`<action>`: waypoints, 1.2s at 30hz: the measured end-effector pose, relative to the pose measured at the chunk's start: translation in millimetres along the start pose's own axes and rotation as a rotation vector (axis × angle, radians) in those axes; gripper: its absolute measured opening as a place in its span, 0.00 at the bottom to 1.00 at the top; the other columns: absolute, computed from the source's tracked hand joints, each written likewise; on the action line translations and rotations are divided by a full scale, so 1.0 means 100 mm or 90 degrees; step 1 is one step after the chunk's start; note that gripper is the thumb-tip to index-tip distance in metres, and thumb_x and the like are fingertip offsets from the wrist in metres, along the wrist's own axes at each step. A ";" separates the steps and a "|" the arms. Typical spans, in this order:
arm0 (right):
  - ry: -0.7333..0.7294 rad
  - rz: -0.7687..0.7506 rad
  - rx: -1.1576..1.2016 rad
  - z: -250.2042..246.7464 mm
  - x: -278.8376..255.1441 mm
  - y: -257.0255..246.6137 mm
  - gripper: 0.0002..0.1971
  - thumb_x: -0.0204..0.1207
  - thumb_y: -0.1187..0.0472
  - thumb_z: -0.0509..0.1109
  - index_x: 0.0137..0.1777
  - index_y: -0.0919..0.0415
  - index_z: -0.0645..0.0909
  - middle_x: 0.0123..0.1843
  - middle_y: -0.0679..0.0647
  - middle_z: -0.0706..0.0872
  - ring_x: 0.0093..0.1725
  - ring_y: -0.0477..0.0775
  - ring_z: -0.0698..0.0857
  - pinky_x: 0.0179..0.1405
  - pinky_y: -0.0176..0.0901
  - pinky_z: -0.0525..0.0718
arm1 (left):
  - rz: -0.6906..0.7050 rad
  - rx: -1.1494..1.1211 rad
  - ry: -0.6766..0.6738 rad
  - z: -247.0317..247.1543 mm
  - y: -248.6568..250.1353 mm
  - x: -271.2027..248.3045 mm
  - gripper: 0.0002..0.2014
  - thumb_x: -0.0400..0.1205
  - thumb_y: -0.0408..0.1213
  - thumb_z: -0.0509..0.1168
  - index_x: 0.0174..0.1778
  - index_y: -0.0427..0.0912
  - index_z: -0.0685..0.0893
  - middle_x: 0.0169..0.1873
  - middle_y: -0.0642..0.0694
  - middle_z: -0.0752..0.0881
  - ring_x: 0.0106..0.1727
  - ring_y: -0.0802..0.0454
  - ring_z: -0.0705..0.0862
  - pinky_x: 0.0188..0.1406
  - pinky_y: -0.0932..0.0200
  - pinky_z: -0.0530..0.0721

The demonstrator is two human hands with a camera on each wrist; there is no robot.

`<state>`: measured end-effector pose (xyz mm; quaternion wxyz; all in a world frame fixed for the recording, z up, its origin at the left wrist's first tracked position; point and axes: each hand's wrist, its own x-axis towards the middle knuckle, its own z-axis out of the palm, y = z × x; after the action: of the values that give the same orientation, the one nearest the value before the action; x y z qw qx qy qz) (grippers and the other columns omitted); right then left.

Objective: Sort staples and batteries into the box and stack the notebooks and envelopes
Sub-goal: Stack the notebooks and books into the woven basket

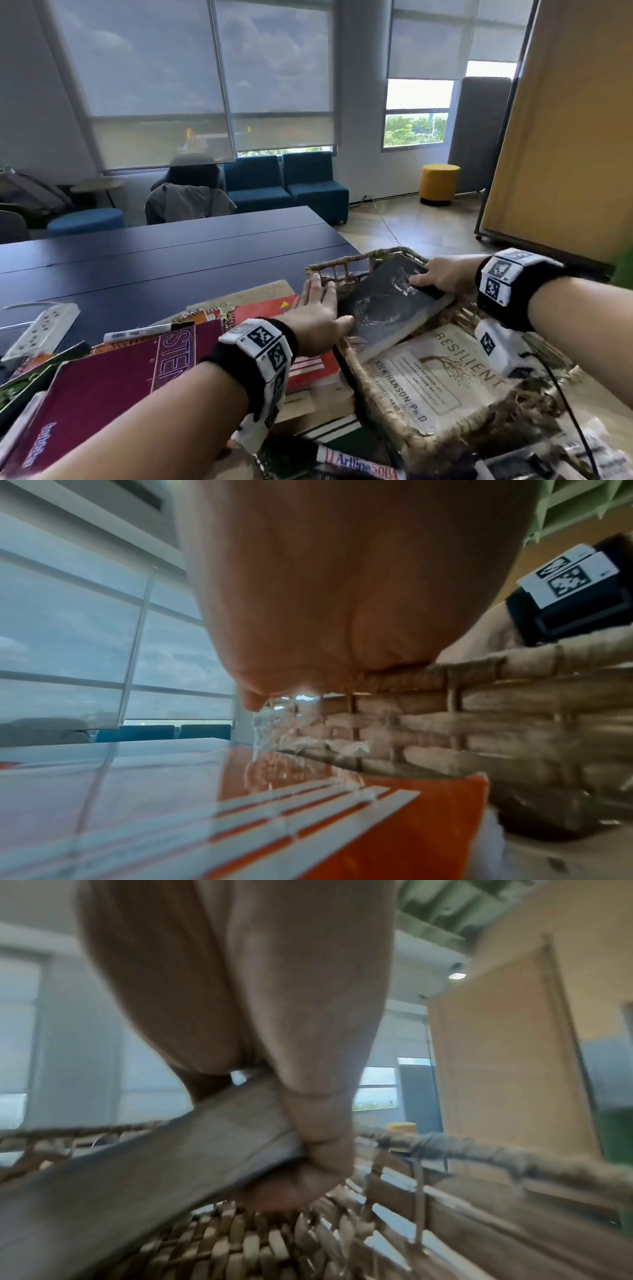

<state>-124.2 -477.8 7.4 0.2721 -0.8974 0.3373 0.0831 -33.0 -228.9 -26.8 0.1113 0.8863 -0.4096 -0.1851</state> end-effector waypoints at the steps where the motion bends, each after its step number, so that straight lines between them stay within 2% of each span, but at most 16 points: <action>1: 0.023 -0.003 -0.083 0.04 0.01 -0.02 0.21 0.87 0.43 0.65 0.48 0.63 0.82 0.57 0.62 0.87 0.56 0.62 0.86 0.58 0.53 0.84 | 0.004 0.000 -0.007 -0.01 0.02 -0.02 0.39 0.91 0.57 0.50 0.90 0.43 0.37 0.86 0.41 0.25 0.88 0.45 0.27 0.89 0.37 0.40; 4: 0.042 0.008 -0.149 0.07 0.05 -0.08 0.23 0.87 0.44 0.66 0.57 0.68 0.83 0.55 0.61 0.85 0.54 0.58 0.83 0.54 0.48 0.79 | 0.004 0.016 -0.031 -0.01 0.06 -0.01 0.40 0.91 0.58 0.49 0.90 0.41 0.36 0.85 0.39 0.24 0.87 0.44 0.26 0.89 0.40 0.38; 6: 0.044 -0.005 -0.063 0.01 0.14 -0.07 0.21 0.86 0.51 0.70 0.62 0.72 0.84 0.60 0.65 0.87 0.58 0.64 0.85 0.63 0.54 0.83 | 0.002 0.026 -0.040 -0.02 0.10 -0.01 0.41 0.91 0.59 0.49 0.90 0.41 0.36 0.85 0.37 0.24 0.87 0.43 0.25 0.89 0.43 0.37; 8: 0.063 -0.010 -0.020 -0.04 0.20 -0.05 0.14 0.85 0.56 0.71 0.57 0.69 0.85 0.66 0.70 0.87 0.66 0.71 0.85 0.70 0.59 0.83 | 0.003 0.034 -0.043 -0.04 0.11 -0.01 0.41 0.91 0.59 0.49 0.90 0.41 0.36 0.85 0.36 0.24 0.87 0.42 0.25 0.88 0.43 0.37; 10: 0.078 -0.004 -0.091 -0.01 0.12 -0.07 0.07 0.87 0.59 0.67 0.52 0.63 0.83 0.68 0.69 0.85 0.70 0.71 0.83 0.66 0.51 0.81 | 0.007 0.040 -0.049 -0.06 0.09 -0.03 0.40 0.91 0.59 0.49 0.90 0.41 0.37 0.85 0.36 0.24 0.87 0.42 0.25 0.87 0.44 0.37; 11: 0.081 -0.004 -0.141 0.04 0.12 -0.05 0.07 0.88 0.61 0.66 0.57 0.63 0.83 0.69 0.68 0.84 0.70 0.69 0.82 0.63 0.49 0.79 | 0.009 0.043 -0.049 -0.06 0.08 -0.05 0.40 0.91 0.59 0.49 0.90 0.41 0.37 0.85 0.36 0.24 0.87 0.42 0.25 0.87 0.45 0.37; 13: 0.075 -0.015 -0.261 0.16 0.10 -0.02 0.20 0.87 0.57 0.67 0.75 0.64 0.76 0.73 0.66 0.81 0.70 0.66 0.82 0.63 0.48 0.79 | 0.013 0.050 -0.045 -0.05 0.06 -0.08 0.40 0.91 0.59 0.48 0.90 0.41 0.37 0.85 0.37 0.24 0.87 0.42 0.25 0.87 0.45 0.37; 16: -0.054 -0.098 -0.354 0.28 -0.08 -0.15 0.40 0.81 0.43 0.73 0.88 0.44 0.58 0.79 0.55 0.73 0.70 0.56 0.78 0.68 0.50 0.80 | 0.006 0.046 -0.046 -0.04 0.05 -0.10 0.40 0.91 0.59 0.48 0.90 0.42 0.37 0.85 0.38 0.23 0.87 0.43 0.25 0.87 0.44 0.39; 18: -0.170 -0.168 -0.346 0.27 -0.18 -0.30 0.42 0.79 0.41 0.75 0.89 0.39 0.56 0.78 0.49 0.75 0.68 0.51 0.79 0.68 0.46 0.79 | 0.006 0.043 -0.047 -0.05 0.06 -0.10 0.39 0.91 0.58 0.49 0.91 0.42 0.38 0.85 0.38 0.23 0.87 0.43 0.26 0.87 0.44 0.40; 21: -0.241 -0.211 -0.386 0.24 -0.28 -0.46 0.46 0.74 0.38 0.78 0.88 0.35 0.57 0.70 0.40 0.77 0.63 0.46 0.79 0.62 0.41 0.78 | 0.007 0.047 -0.046 -0.05 0.06 -0.11 0.39 0.91 0.58 0.49 0.91 0.42 0.39 0.85 0.38 0.23 0.87 0.43 0.27 0.88 0.43 0.41; 23: -0.224 -0.234 -0.489 0.28 -0.28 -0.46 0.45 0.75 0.40 0.78 0.88 0.36 0.58 0.65 0.39 0.75 0.59 0.44 0.76 0.61 0.41 0.73 | 0.004 0.050 -0.047 -0.05 0.06 -0.12 0.39 0.91 0.58 0.49 0.91 0.42 0.39 0.85 0.38 0.23 0.87 0.43 0.27 0.88 0.43 0.42; 25: -0.177 -0.278 -0.528 0.34 -0.26 -0.44 0.42 0.76 0.41 0.77 0.88 0.40 0.61 0.67 0.41 0.81 0.58 0.45 0.78 0.63 0.41 0.75 | 0.002 0.053 -0.051 -0.05 0.07 -0.12 0.39 0.91 0.58 0.49 0.91 0.42 0.40 0.85 0.37 0.24 0.87 0.42 0.27 0.88 0.43 0.42; 28: -0.139 -0.325 -0.511 0.42 -0.19 -0.40 0.43 0.75 0.39 0.78 0.88 0.43 0.64 0.70 0.48 0.84 0.63 0.50 0.82 0.68 0.44 0.79 | 0.001 0.056 -0.057 -0.04 0.10 -0.12 0.38 0.91 0.56 0.49 0.91 0.41 0.40 0.84 0.36 0.23 0.87 0.41 0.27 0.87 0.44 0.42; 31: -0.122 -0.334 -0.516 0.46 -0.17 -0.38 0.44 0.75 0.40 0.78 0.88 0.45 0.63 0.74 0.50 0.82 0.69 0.52 0.81 0.70 0.44 0.77 | -0.001 0.054 -0.064 -0.05 0.12 -0.11 0.38 0.91 0.55 0.50 0.90 0.41 0.40 0.84 0.35 0.23 0.87 0.40 0.26 0.87 0.44 0.41; 34: -0.116 -0.348 -0.505 0.44 -0.23 -0.38 0.40 0.78 0.44 0.77 0.87 0.44 0.65 0.74 0.50 0.82 0.69 0.51 0.80 0.67 0.42 0.76 | -0.001 0.050 -0.064 -0.06 0.11 -0.14 0.39 0.91 0.56 0.50 0.90 0.41 0.40 0.84 0.35 0.23 0.87 0.40 0.27 0.87 0.44 0.41; 36: -0.129 -0.333 -0.536 0.34 -0.26 -0.37 0.38 0.80 0.50 0.77 0.87 0.41 0.65 0.72 0.48 0.83 0.65 0.49 0.81 0.63 0.38 0.75 | -0.002 0.052 -0.064 -0.06 0.09 -0.16 0.39 0.91 0.57 0.50 0.91 0.41 0.41 0.84 0.36 0.23 0.87 0.40 0.27 0.87 0.44 0.41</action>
<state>-118.9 -421.7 3.2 -0.0707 -0.9712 0.0103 0.2275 -46.5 -221.9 -13.9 0.0542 0.8805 -0.4202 -0.2125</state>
